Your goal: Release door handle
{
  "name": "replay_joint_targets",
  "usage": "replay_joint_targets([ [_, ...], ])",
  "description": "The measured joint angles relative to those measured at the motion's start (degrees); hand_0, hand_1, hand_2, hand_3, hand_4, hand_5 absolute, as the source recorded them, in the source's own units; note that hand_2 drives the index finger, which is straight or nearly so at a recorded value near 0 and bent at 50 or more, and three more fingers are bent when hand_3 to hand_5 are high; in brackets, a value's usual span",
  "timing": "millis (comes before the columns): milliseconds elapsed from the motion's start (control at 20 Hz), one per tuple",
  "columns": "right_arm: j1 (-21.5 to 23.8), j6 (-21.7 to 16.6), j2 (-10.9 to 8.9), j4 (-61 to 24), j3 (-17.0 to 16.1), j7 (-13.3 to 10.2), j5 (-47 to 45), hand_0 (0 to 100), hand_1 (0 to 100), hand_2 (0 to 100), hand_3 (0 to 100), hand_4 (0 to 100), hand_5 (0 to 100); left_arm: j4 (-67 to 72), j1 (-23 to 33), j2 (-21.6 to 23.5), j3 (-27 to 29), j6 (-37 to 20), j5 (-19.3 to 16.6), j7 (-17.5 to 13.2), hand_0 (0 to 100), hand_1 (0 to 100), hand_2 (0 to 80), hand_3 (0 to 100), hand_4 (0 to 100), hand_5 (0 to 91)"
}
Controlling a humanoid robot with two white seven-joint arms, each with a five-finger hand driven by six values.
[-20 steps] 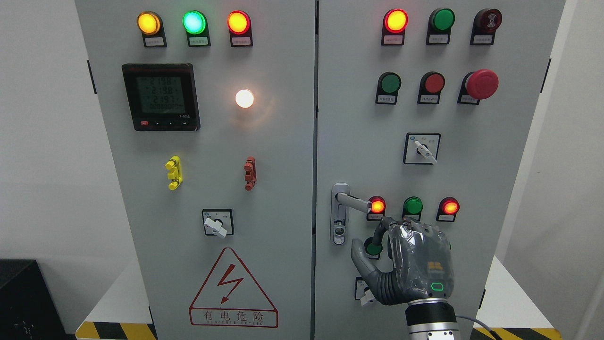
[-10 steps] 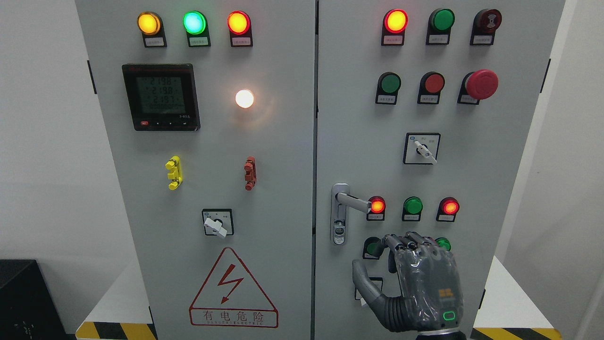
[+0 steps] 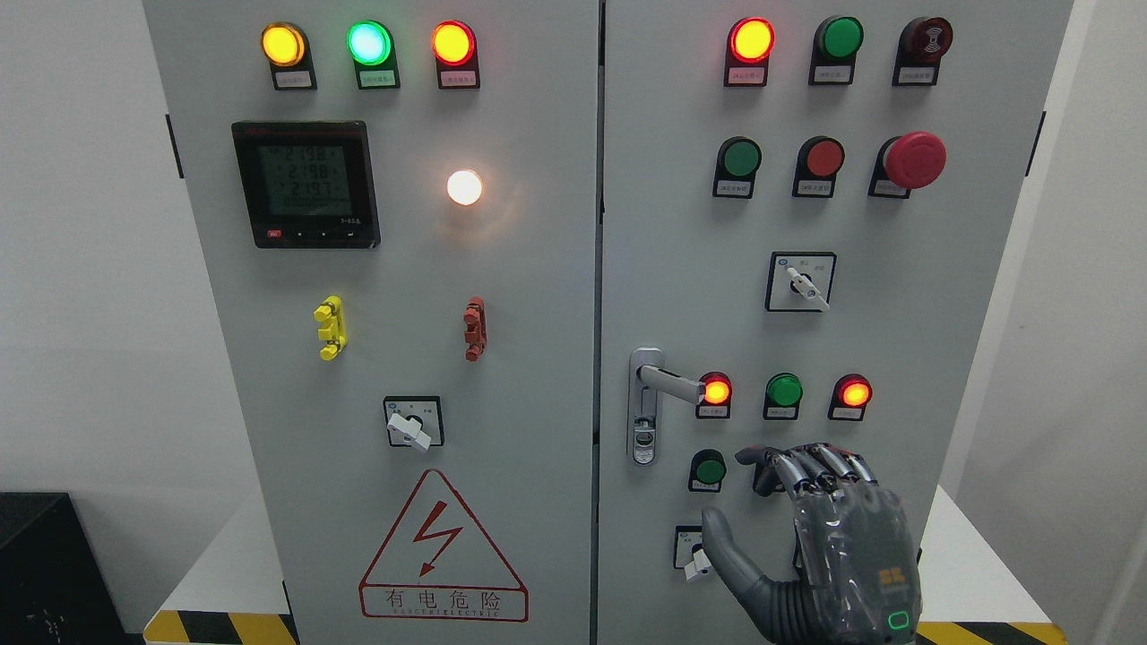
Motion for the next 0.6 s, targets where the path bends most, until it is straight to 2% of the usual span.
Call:
replay_joint_targets([
  [50,0.04,-0.09,0.00,-0.05,-0.34,0.00,-0.32,36,31,15,11,5,0,0.00,0.00,0.00,0.00,0.00,0.00,0.00,0,0,4.4,11,0,0.0],
  [100,0.09,-0.12,0.00,-0.12,-0.66,-0.01,-0.62,36,31,15,10,4,0,0.00,0.00,0.00,0.00,0.00,0.00,0.00,0,0,4.4,11,0,0.0],
  [150,0.14,-0.16,0.00,-0.16,-1.04,-0.01,-0.89,36,30,10,5,0,0,0.00,0.00,0.00,0.00,0.00,0.00,0.00,0,0,4.5,11,0,0.0],
  [200,0.17,-0.20,0.01,-0.22,-1.43,-0.01,-1.16,36,30,3,1,0,0,0.00,0.00,0.00,0.00,0.00,0.00,0.00,0,0,4.5,11,0,0.0],
  [300,0.20,-0.52,0.01,-0.34,-2.29,-0.01,-1.91,37,30,0,0,0,0,0.00,0.00,0.00,0.00,0.00,0.00,0.00,0,0,4.4,10,0,0.0],
  [600,0.22,-0.94,0.03,-1.17,-4.11,-1.34,-4.41,39,24,0,0,0,0,0.00,0.00,0.00,0.00,0.00,0.00,0.00,0,0,4.4,11,0,0.0],
])
